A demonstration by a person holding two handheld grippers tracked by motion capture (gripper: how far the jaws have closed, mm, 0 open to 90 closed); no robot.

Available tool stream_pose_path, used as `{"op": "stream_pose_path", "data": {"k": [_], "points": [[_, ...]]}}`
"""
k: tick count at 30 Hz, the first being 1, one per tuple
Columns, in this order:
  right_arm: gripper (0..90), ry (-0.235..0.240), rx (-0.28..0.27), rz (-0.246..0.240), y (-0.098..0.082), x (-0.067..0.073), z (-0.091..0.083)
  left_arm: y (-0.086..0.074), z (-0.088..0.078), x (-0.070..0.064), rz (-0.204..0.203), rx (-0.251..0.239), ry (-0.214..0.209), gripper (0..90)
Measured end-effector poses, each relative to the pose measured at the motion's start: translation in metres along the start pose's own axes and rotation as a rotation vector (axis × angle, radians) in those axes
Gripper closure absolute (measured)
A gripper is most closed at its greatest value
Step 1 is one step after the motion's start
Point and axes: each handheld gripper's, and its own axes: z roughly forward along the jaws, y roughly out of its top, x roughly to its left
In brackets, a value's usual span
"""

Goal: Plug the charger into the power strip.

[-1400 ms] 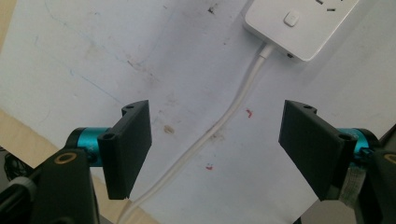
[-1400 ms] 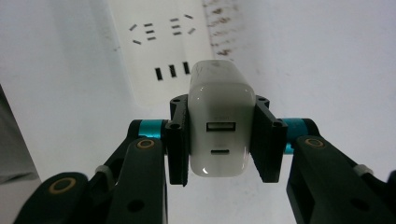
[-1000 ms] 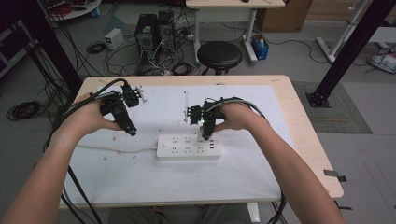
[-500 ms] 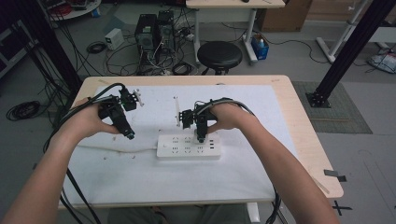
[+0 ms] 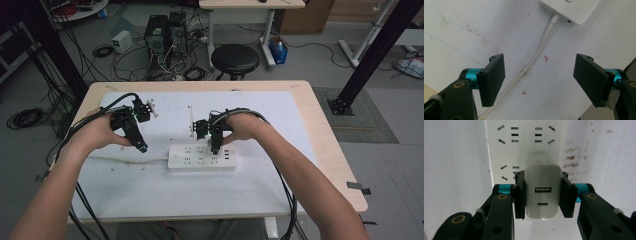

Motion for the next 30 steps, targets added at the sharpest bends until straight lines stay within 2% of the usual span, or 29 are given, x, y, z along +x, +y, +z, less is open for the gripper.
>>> {"op": "stream_pose_path", "data": {"k": [2, 4, 6, 7, 8, 11, 13, 18, 19, 21, 22, 24, 25, 26, 27, 28, 30], "points": [[63.0, -0.029, 0.014, -0.026, 0.002, 0.004, 0.002, 0.001, 0.001, 0.0, 0.004, 0.0, -0.002, 25.5], [63.0, -0.034, 0.033, -0.021, 0.005, 0.006, 0.002, 0.003, 0.003, 0.0, 0.004, 0.004, -0.006, 25.5], [62.9, 0.006, 0.006, -0.004, 0.001, -0.003, 0.004, 0.004, 0.004, 0.0, 0.001, 0.005, -0.009, 25.5], [62.9, 0.009, 0.005, 0.0, 0.001, -0.002, 0.004, 0.005, 0.004, 0.0, 0.009, 0.009, -0.007, 25.5], [63.0, 0.002, 0.013, 0.002, 0.002, 0.0, 0.005, 0.005, 0.005, -0.001, 0.0, -0.005, -0.013, 25.5], [62.9, -0.032, 0.034, -0.019, 0.007, 0.005, 0.008, 0.005, 0.004, 0.0, 0.003, 0.002, -0.012, 25.5], [63.0, -0.012, 0.02, -0.001, 0.004, 0.003, 0.008, 0.005, 0.004, 0.002, -0.001, -0.009, -0.013, 25.5], [62.6, 0.012, -0.002, -0.002, 0.003, -0.002, 0.009, 0.005, 0.007, 0.003, 0.0, -0.008, -0.015, 25.5], [62.4, 0.012, -0.019, -0.013, 0.001, -0.002, 0.009, 0.005, 0.008, 0.003, -0.001, -0.017, -0.016, 25.5], [61.8, 0.035, -0.066, 0.004, -0.005, -0.006, 0.01, 0.005, 0.009, 0.003, -0.001, -0.027, -0.021, 25.5], [58.8, 0.057, -0.074, 0.034, -0.008, -0.007, 0.009, 0.005, 0.01, 0.003, -0.006, -0.032, -0.02, 25.4], [43.3, 0.066, -0.116, 0.061, -0.017, -0.011, 0.009, 0.005, 0.012, 0.003, 0.0, -0.033, -0.023, 25.4], [39.0, 0.069, -0.137, 0.095, -0.022, -0.013, 0.007, 0.006, 0.013, 0.004, 0.003, -0.03, -0.022, 25.4], [37.9, 0.064, -0.158, 0.124, -0.028, -0.013, 0.002, 0.006, 0.013, 0.004, 0.004, -0.028, -0.017, 25.4], [34.1, 0.065, -0.187, 0.132, -0.035, -0.014, -0.003, 0.007, 0.013, 0.005, 0.005, -0.03, -0.016, 25.4], [30.9, 0.044, -0.217, 0.135, -0.041, -0.013, -0.009, 0.008, 0.013, 0.006, 0.0, -0.038, -0.019, 25.4], [28.2, 0.007, -0.255, 0.191, -0.055, -0.013, -0.023, 0.009, 0.011, 0.007, -0.003, -0.045, -0.015, 25.4]]}}
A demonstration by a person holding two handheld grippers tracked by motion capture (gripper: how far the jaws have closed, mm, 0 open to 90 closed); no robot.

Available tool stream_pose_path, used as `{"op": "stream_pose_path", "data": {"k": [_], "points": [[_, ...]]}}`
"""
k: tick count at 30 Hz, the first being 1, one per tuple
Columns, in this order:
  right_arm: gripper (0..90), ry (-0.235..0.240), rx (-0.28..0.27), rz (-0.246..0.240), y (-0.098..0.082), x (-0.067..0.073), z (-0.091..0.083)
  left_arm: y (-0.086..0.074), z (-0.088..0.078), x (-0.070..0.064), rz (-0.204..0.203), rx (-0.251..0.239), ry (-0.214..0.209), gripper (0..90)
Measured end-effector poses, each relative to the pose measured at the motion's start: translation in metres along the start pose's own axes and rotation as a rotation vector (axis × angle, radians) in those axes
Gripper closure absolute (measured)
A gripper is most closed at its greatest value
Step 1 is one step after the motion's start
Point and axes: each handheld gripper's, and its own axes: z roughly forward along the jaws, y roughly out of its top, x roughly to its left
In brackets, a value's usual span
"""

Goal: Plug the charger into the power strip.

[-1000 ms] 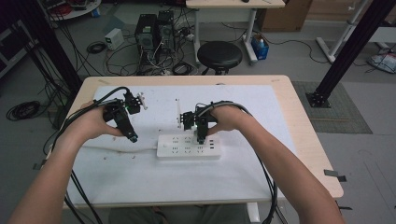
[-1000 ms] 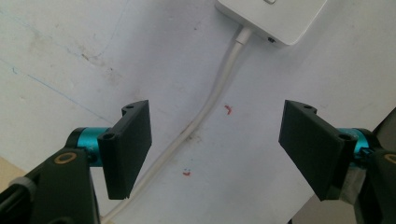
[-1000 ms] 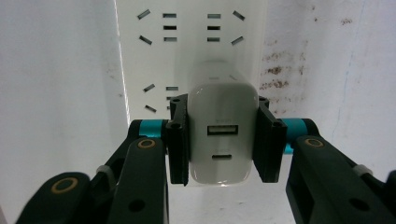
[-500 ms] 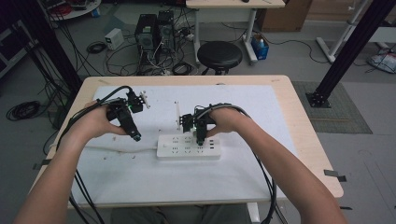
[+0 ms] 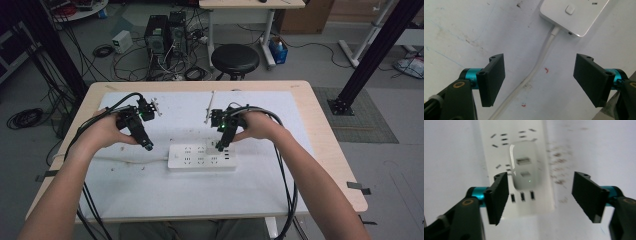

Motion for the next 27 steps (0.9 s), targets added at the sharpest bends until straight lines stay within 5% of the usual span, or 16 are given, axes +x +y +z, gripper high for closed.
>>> {"op": "stream_pose_path", "data": {"k": [4, 8, 14, 17, 21, 27], "points": [[21.7, -0.064, -0.055, 0.124, -0.025, -0.006, -0.034, -0.001, -0.003, -0.001, 0.003, -0.009, 0.002, 25.4], [21.6, -0.16, -0.056, 0.314, -0.058, -0.011, -0.065, -0.005, -0.008, 0.002, -0.016, -0.02, 0.026, 25.4], [20.7, -0.291, 0.001, 0.723, -0.11, -0.016, -0.095, -0.012, -0.017, 0.011, -0.085, -0.019, 0.071, 22.4], [20.7, -0.266, 0.046, 0.851, -0.13, -0.017, -0.101, -0.014, -0.023, 0.013, -0.105, -0.022, 0.08, 20.8], [20.7, -0.256, 0.11, 0.907, -0.145, -0.014, -0.104, -0.014, -0.03, 0.015, -0.112, -0.015, 0.093, 20.8], [20.7, -0.244, 0.109, 0.919, -0.152, -0.01, -0.108, -0.013, -0.035, 0.015, -0.115, -0.016, 0.096, 20.7]]}}
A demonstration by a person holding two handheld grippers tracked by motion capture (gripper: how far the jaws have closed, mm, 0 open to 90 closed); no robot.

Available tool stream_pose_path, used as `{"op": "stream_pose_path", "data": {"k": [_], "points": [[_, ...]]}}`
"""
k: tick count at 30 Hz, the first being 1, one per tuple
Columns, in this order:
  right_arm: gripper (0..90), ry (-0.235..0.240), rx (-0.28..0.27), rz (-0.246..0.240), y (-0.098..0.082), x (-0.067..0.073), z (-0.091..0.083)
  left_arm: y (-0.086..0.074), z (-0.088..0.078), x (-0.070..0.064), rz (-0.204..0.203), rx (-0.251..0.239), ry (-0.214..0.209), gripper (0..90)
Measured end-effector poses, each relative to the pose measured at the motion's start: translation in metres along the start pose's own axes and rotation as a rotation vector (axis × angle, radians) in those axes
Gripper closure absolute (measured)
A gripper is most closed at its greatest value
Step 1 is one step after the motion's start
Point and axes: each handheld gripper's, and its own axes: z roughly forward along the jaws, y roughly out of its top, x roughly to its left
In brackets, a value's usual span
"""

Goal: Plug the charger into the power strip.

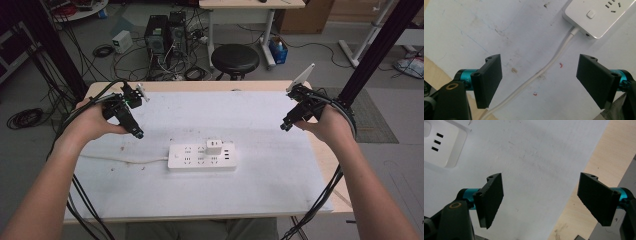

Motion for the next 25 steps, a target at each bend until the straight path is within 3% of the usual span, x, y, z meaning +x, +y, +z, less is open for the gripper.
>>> {"op": "stream_pose_path", "data": {"k": [25], "points": [[20.7, -0.003, -0.004, -0.009, -0.0058, -0.0017, 0.0021, 0.0047, 0.0024, -0.0063, 0.013, -0.002, 0.0, 20.7]]}}
